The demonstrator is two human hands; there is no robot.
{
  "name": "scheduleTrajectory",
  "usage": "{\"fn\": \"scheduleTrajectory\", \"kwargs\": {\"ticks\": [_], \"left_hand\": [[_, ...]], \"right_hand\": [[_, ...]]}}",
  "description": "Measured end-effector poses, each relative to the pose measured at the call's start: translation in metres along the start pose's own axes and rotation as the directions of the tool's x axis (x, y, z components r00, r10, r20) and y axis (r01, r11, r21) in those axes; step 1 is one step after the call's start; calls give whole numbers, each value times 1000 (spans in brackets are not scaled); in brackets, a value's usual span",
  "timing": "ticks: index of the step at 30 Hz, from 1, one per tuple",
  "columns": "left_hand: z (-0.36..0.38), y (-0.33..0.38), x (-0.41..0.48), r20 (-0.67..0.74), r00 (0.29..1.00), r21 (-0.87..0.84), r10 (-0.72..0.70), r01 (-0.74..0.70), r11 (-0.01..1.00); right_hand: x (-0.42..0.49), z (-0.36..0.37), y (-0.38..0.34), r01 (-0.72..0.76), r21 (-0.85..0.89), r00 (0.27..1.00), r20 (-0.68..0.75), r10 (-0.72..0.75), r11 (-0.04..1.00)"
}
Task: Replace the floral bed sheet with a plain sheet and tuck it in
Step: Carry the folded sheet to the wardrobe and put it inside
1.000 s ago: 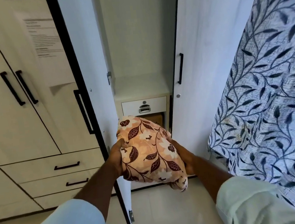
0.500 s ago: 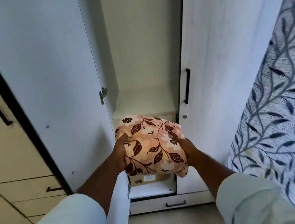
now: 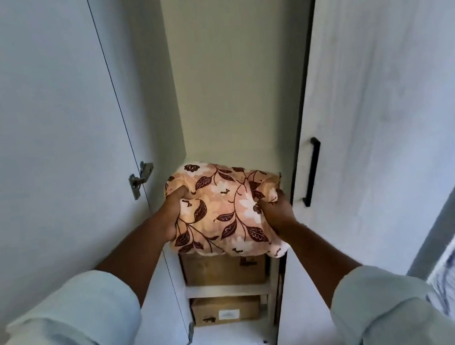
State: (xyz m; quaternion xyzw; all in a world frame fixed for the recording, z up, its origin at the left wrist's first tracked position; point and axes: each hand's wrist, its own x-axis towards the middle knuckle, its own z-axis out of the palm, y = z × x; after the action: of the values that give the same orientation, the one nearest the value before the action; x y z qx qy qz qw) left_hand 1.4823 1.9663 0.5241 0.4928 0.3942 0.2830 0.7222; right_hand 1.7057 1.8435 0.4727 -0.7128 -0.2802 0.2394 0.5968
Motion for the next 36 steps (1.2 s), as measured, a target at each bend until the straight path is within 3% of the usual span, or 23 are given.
{"fn": "scheduleTrajectory", "kwargs": {"ticks": [6, 10, 13, 15, 17, 19, 21, 23, 25, 27, 36], "left_hand": [[-12, 37, 125, -4, 998, 54, 69, -69, 996], [9, 76, 170, -129, 984, 27, 126, -124, 992], [11, 67, 202, -369, 919, 269, 142, -41, 962], [5, 50, 222, -429, 880, 531, 204, 63, 845], [4, 32, 229, -478, 831, 702, 284, 168, 692], [14, 11, 231, -417, 788, 835, 453, 136, 533], [26, -9, 230, -179, 800, 953, 573, -4, 304], [30, -31, 238, 4, 849, 990, 528, -78, 118], [25, -40, 247, 10, 913, 994, 408, -54, 97], [20, -44, 255, 12, 933, 993, 360, -54, 106], [4, -38, 298, 56, 891, 988, 450, -114, 102]], "right_hand": [[93, 35, -32, 76, -71, 991, -107, -84, 995], [155, 52, -57, 145, -184, 957, -225, -185, 972], [184, 58, -55, 44, -521, 896, -357, -264, 853], [198, 65, -39, -66, -676, 895, -366, -256, 734], [203, 73, -19, -78, -725, 915, -324, -240, 684], [203, 85, 1, -71, -744, 941, -271, -202, 665], [198, 97, 19, -74, -727, 963, -230, -141, 682], [193, 103, 37, -54, -738, 969, -202, -143, 673], [193, 104, 48, -15, -778, 956, -196, -220, 628], [198, 103, 54, 14, -794, 945, -188, -268, 607], [230, 120, 62, -3, -810, 942, -199, -269, 587]]}}
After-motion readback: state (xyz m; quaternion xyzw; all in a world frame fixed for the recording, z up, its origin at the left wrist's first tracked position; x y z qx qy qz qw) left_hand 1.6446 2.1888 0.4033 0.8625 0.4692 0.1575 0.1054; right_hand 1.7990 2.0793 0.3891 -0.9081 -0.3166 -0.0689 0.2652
